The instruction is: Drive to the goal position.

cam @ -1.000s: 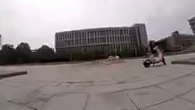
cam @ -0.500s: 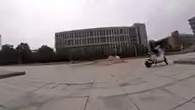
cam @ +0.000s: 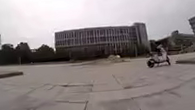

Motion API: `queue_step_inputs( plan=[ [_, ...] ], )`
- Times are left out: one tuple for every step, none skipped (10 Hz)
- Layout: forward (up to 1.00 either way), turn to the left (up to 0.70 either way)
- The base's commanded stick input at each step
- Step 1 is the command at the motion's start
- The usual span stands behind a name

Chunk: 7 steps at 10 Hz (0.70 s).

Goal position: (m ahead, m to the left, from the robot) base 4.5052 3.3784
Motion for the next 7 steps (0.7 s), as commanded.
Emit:
queue_step_inputs(
  plan=[
    [0.50,0.00],
    [0.50,0.00],
    [0.50,0.00],
    [0.50,0.00],
    [0.50,0.00],
    [0.50,0.00],
    [0.50,0.00]
  ],
)
